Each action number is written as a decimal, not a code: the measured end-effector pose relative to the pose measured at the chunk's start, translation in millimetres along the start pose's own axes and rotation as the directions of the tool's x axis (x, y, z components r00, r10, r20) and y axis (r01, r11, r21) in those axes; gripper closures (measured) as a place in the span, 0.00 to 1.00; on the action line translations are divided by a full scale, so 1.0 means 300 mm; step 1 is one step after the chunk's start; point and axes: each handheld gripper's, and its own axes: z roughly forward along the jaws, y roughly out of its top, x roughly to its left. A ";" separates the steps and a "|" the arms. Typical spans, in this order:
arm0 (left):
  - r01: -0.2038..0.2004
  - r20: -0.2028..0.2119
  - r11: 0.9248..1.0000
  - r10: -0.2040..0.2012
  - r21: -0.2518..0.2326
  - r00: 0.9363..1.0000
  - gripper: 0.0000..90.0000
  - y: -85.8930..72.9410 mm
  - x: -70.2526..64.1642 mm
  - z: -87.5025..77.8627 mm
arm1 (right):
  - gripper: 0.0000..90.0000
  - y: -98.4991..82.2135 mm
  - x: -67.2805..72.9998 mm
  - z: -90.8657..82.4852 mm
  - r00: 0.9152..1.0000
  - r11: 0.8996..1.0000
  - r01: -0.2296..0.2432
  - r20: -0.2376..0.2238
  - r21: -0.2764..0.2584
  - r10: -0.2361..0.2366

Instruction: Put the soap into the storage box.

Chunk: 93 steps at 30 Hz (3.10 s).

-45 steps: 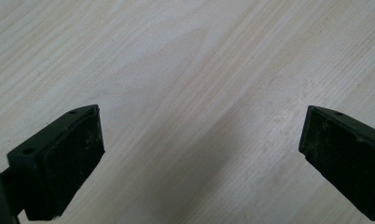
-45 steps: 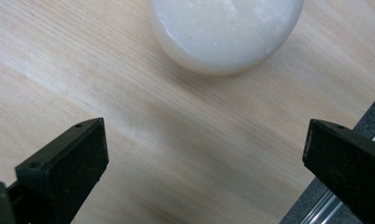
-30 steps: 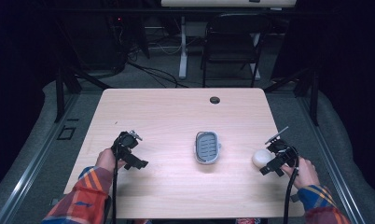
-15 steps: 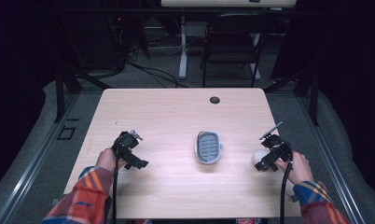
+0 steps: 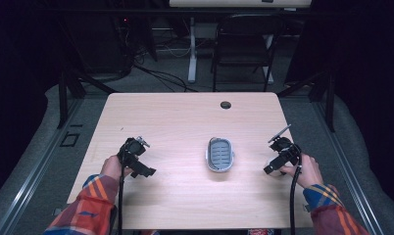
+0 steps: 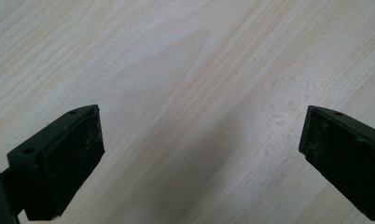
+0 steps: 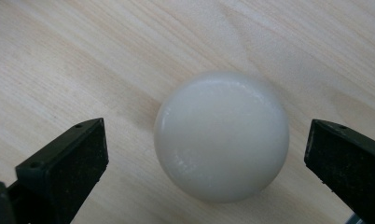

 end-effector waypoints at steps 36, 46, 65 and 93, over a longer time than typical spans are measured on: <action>-0.004 -0.002 1.000 0.004 0.007 1.000 0.00 0.001 -0.002 0.001 | 0.26 0.032 0.010 0.032 0.997 0.997 0.014 0.069 0.077 -0.019; -0.006 -0.003 1.000 0.006 0.009 1.000 0.00 0.002 -0.002 0.001 | 0.26 0.044 0.020 -0.004 0.995 0.991 0.071 0.067 0.118 -0.079; -0.006 -0.004 1.000 0.006 0.010 1.000 0.00 0.000 -0.002 0.002 | 0.26 0.077 0.095 -0.018 0.990 0.987 0.124 0.056 0.101 -0.131; -0.006 0.001 1.000 0.006 0.009 1.000 0.00 0.001 0.000 0.005 | 0.26 0.176 0.188 -0.005 0.977 0.973 0.210 0.025 0.093 -0.213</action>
